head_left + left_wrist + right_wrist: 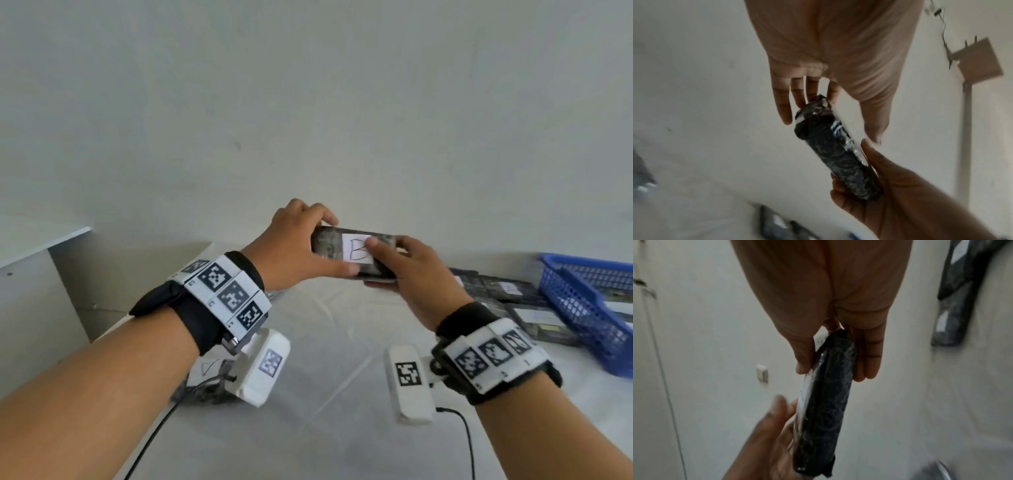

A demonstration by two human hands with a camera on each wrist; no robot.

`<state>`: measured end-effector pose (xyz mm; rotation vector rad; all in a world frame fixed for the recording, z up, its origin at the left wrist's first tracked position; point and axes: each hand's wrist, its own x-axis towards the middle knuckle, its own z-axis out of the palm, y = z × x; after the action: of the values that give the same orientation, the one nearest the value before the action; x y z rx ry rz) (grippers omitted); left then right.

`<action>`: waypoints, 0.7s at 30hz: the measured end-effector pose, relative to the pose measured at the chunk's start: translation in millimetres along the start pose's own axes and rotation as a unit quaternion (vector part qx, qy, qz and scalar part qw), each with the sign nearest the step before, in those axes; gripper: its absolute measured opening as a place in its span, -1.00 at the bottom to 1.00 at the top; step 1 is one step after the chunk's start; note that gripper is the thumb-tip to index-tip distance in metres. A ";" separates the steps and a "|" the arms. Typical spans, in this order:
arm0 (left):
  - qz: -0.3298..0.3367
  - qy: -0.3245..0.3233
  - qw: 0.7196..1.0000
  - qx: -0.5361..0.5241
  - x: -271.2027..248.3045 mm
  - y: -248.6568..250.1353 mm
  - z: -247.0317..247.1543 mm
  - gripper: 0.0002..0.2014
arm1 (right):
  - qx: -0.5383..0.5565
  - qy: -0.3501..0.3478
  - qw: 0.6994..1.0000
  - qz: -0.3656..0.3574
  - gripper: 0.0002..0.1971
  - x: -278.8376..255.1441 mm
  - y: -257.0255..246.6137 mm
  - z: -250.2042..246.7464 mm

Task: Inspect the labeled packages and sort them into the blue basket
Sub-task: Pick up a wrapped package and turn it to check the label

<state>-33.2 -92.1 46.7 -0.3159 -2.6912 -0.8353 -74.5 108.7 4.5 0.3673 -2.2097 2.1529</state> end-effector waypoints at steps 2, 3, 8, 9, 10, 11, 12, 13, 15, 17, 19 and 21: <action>-0.011 0.040 0.991 -0.126 12.1 21.7 6.9 -0.47 | 0.017 0.015 0.998 -0.050 -0.52 -11.5 -17.2 -30.0; -0.020 0.042 0.980 -0.192 18.7 32.4 12.3 -0.53 | 0.017 0.022 0.997 -0.068 -0.48 -17.5 -24.9 -44.2; -0.041 0.021 0.871 -0.489 41.3 84.0 62.6 -0.60 | -0.006 0.046 0.995 -0.088 -0.32 -30.4 -41.8 -100.9; -0.040 0.018 0.858 -0.512 42.8 92.4 73.4 -0.59 | 0.006 0.057 0.994 -0.090 -0.37 -29.5 -40.9 -109.6; -0.036 0.010 0.854 -0.518 44.5 98.8 84.5 -0.59 | 0.029 0.070 0.993 -0.087 -0.46 -28.4 -39.2 -117.2; -0.031 0.003 0.856 -0.516 46.0 103.8 94.1 -0.58 | 0.052 0.082 0.992 -0.081 -0.54 -26.4 -38.1 -123.1; -0.028 0.003 0.857 -0.515 48.0 107.0 101.9 -0.55 | 0.071 0.092 0.990 -0.075 -0.59 -25.2 -38.3 -126.6; -0.026 0.009 0.855 -0.519 49.7 110.0 107.2 -0.51 | 0.085 0.098 0.989 -0.072 -0.62 -22.8 -38.0 -129.9; -0.017 0.031 0.847 -0.531 53.4 111.7 113.9 -0.47 | 0.090 0.101 0.988 -0.080 -0.63 -19.0 -37.6 -133.2; -0.006 0.046 0.839 -0.543 53.9 111.9 115.2 -0.49 | 0.078 0.104 0.987 -0.092 -0.62 -17.4 -38.8 -130.6; 0.000 0.045 0.843 -0.536 50.0 110.4 114.3 -0.54 | 0.024 0.116 0.987 -0.107 -0.68 -17.5 -38.6 -123.8; 0.003 0.016 0.856 -0.516 45.0 106.5 114.0 -0.59 | -0.045 0.135 0.982 -0.122 -0.70 -18.3 -37.2 -116.2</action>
<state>-68.9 65.1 27.8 -0.5087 -1.9338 -2.1860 -65.7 225.9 42.2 0.3033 -1.9888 1.8490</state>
